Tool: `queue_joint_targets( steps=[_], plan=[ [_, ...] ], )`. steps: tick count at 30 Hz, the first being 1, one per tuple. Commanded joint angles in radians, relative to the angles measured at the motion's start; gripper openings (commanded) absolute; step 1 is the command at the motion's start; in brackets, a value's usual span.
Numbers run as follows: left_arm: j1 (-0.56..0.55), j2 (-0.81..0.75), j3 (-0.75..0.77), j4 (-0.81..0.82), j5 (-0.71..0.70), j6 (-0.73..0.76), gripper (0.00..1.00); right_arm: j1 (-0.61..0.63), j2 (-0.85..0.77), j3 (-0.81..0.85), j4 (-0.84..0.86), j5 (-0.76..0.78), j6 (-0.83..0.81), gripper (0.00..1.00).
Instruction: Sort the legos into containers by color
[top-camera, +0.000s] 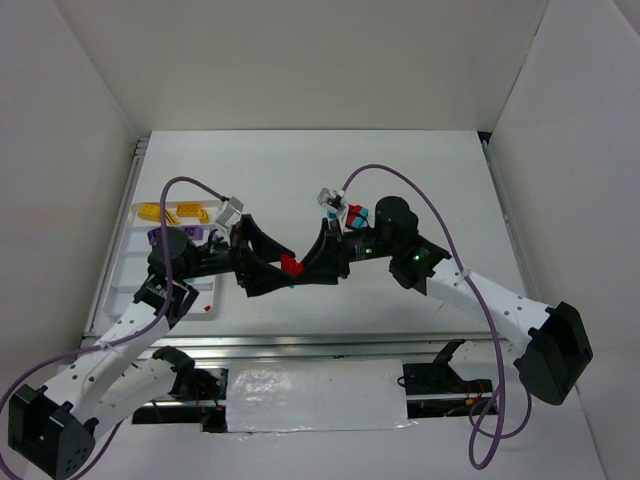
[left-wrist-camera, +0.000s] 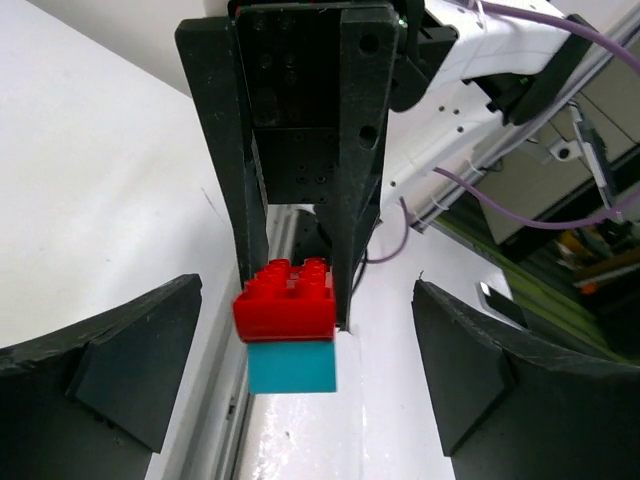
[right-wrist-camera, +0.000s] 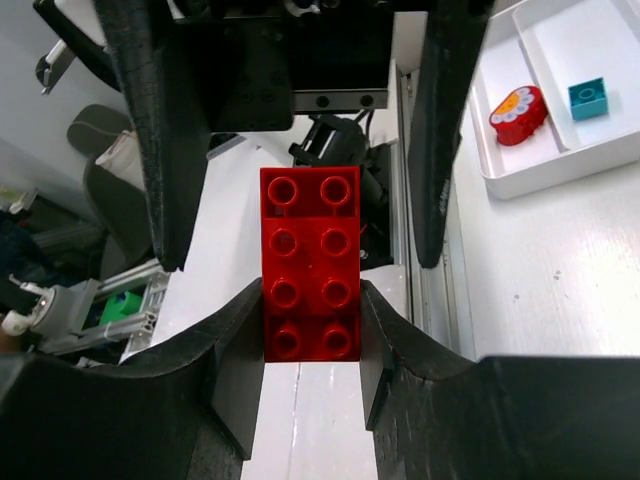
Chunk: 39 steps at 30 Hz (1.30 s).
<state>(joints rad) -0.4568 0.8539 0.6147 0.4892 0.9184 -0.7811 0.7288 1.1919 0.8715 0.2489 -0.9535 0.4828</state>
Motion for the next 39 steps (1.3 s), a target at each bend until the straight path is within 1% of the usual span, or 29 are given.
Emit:
queue_joint_targets(
  steps=[1,3,6,8,11,13,14,15,16,22,30,32,33,34,35,36,39],
  plan=[
    [-0.005,-0.05,0.039,-0.052,-0.075,0.075,1.0,0.003,-0.025,-0.011,0.076,0.053,0.008,0.0],
    [-0.005,-0.081,0.043,-0.083,-0.122,0.106,1.0,-0.006,-0.047,-0.034,0.124,0.107,0.036,0.0],
    [-0.005,-0.131,0.025,-0.11,-0.18,0.121,1.0,-0.034,-0.093,-0.087,0.203,0.185,0.138,0.0],
    [-0.005,-0.156,0.01,-0.088,-0.187,0.114,1.0,-0.043,-0.123,-0.118,0.262,0.205,0.167,0.0],
    [-0.005,-0.154,0.0,-0.064,-0.17,0.102,1.0,-0.043,-0.152,-0.143,0.305,0.229,0.192,0.0],
    [-0.005,-0.144,-0.007,-0.008,-0.136,0.076,1.0,-0.045,-0.179,-0.173,0.335,0.268,0.226,0.0],
    [-0.005,-0.139,-0.013,0.021,-0.128,0.045,0.99,-0.043,-0.192,-0.183,0.386,0.269,0.241,0.0],
    [-0.006,-0.135,-0.024,0.075,-0.122,0.031,1.0,-0.045,-0.193,-0.19,0.407,0.263,0.267,0.0],
    [-0.006,-0.13,-0.029,0.092,-0.115,0.022,0.99,-0.046,-0.192,-0.193,0.426,0.254,0.278,0.0],
    [-0.008,-0.072,-0.01,0.115,-0.11,0.011,0.98,-0.042,-0.166,-0.187,0.489,0.219,0.335,0.0],
    [-0.014,-0.055,-0.006,0.193,-0.081,-0.037,0.86,-0.023,-0.114,-0.169,0.5,0.225,0.339,0.0],
    [-0.017,-0.053,-0.003,0.19,-0.081,-0.032,0.78,-0.017,-0.109,-0.163,0.489,0.229,0.33,0.0],
    [-0.019,-0.053,-0.001,0.19,-0.082,-0.029,0.75,-0.014,-0.106,-0.158,0.486,0.232,0.327,0.0],
    [-0.02,-0.049,-0.001,0.189,-0.084,-0.027,0.68,-0.006,-0.1,-0.152,0.486,0.229,0.326,0.0],
    [-0.02,-0.047,-0.001,0.187,-0.084,-0.026,0.65,-0.003,-0.097,-0.151,0.486,0.231,0.324,0.0],
    [-0.022,-0.041,-0.001,0.184,-0.084,-0.024,0.63,0.004,-0.092,-0.146,0.489,0.233,0.326,0.0],
    [-0.023,-0.032,-0.001,0.181,-0.084,-0.023,0.63,0.015,-0.08,-0.132,0.486,0.223,0.321,0.0]
  ],
)
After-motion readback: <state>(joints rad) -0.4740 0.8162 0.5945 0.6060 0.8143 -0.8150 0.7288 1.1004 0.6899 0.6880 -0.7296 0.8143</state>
